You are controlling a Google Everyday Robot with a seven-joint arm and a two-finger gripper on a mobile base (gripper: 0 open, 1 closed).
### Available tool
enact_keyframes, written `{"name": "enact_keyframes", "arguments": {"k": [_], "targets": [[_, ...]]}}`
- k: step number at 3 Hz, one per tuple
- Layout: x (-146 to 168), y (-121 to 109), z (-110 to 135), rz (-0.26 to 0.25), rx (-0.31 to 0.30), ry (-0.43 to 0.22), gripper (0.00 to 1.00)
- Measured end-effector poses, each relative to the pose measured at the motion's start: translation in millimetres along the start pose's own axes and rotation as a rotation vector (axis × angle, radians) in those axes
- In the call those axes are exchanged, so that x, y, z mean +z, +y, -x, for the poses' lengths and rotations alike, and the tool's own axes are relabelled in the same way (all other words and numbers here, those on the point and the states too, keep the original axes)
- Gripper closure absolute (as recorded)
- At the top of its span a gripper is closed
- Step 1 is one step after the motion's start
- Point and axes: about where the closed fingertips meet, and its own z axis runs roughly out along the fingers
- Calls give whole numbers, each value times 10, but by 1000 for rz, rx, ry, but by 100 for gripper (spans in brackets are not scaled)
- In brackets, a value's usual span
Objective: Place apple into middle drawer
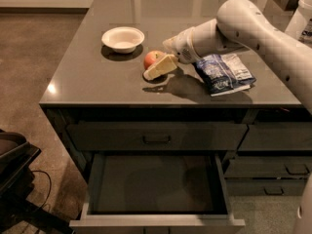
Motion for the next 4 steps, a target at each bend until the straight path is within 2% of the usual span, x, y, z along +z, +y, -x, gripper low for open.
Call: {"name": "enact_keyframes", "arguments": {"k": [1, 4], "targets": [[0, 0, 0, 0, 0, 0, 28], [1, 1, 0, 0, 0, 0, 97]]}}
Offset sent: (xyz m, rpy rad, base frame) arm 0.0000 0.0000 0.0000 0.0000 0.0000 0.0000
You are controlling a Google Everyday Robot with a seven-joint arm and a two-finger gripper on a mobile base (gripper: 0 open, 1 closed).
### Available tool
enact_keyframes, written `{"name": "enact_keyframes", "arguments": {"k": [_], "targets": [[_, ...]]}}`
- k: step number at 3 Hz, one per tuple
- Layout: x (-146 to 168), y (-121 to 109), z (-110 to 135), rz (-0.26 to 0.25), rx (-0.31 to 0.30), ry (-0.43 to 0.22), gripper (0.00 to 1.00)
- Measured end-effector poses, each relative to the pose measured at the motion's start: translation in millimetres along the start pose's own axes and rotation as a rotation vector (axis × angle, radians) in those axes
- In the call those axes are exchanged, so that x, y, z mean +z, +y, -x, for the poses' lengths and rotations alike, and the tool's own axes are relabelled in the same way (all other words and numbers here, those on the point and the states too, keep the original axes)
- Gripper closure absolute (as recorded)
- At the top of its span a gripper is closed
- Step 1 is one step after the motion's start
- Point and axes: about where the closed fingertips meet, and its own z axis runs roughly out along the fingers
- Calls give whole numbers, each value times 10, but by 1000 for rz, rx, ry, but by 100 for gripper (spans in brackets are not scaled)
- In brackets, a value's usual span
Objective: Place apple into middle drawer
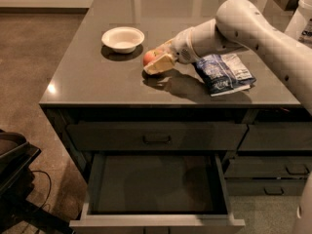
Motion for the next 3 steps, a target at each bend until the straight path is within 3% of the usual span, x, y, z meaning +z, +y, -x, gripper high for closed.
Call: {"name": "enact_keyframes", "arguments": {"k": [1, 2, 3], "targets": [[-81, 115, 8, 7, 8, 4, 100], [-471, 445, -2, -18, 35, 38, 100], [-984, 990, 10, -81, 71, 56, 100]]}}
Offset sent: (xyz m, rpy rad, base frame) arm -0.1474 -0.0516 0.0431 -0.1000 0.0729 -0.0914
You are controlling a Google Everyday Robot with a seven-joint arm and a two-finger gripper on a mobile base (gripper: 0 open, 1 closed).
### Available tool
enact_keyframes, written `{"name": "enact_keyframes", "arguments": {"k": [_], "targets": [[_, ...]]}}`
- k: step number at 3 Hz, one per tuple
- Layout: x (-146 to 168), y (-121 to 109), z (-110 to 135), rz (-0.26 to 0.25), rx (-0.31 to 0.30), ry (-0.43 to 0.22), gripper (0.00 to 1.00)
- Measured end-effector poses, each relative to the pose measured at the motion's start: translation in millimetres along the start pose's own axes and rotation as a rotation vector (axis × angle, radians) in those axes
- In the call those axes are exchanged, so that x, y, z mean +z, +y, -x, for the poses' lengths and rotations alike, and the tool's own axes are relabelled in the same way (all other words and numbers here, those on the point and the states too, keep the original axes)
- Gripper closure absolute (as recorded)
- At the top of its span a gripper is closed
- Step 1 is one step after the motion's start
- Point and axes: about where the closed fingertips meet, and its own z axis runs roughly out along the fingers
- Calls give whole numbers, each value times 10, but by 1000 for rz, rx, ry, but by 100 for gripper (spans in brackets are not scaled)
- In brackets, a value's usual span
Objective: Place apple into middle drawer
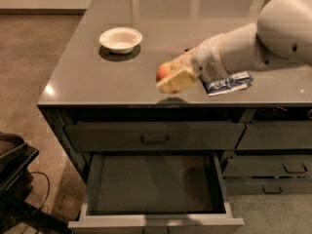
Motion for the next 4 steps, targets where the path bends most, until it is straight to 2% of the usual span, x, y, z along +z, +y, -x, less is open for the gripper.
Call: {"name": "enact_keyframes", "arguments": {"k": [1, 2, 3, 4], "targets": [[-294, 474, -172, -56, 40, -5, 100], [-397, 579, -580, -96, 129, 12, 100], [-383, 633, -574, -94, 121, 9, 100], [-175, 812, -916, -88, 190, -40, 100]]}}
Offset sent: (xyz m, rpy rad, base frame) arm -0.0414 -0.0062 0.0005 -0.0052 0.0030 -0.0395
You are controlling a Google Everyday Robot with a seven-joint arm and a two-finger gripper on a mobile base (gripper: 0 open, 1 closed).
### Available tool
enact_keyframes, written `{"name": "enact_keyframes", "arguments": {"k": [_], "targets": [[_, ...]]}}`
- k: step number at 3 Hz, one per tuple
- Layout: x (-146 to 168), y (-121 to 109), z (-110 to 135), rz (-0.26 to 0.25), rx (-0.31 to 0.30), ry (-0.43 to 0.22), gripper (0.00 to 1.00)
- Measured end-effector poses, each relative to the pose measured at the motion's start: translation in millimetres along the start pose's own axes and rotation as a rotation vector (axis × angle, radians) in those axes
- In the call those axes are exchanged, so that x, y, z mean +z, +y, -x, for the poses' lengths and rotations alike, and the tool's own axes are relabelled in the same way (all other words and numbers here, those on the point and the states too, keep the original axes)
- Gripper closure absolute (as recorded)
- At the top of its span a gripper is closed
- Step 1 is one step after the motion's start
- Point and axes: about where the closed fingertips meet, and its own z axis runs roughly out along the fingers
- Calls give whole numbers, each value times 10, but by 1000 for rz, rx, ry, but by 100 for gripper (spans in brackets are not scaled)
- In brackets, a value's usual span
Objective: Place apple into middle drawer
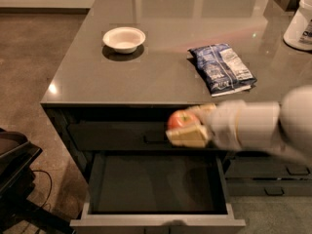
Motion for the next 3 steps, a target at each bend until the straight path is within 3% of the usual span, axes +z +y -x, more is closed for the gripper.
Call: {"name": "enact_keyframes", "arguments": {"k": [2, 3], "targets": [[603, 380, -1554, -39, 292, -90, 100], [705, 270, -1755, -73, 345, -102, 100]]}}
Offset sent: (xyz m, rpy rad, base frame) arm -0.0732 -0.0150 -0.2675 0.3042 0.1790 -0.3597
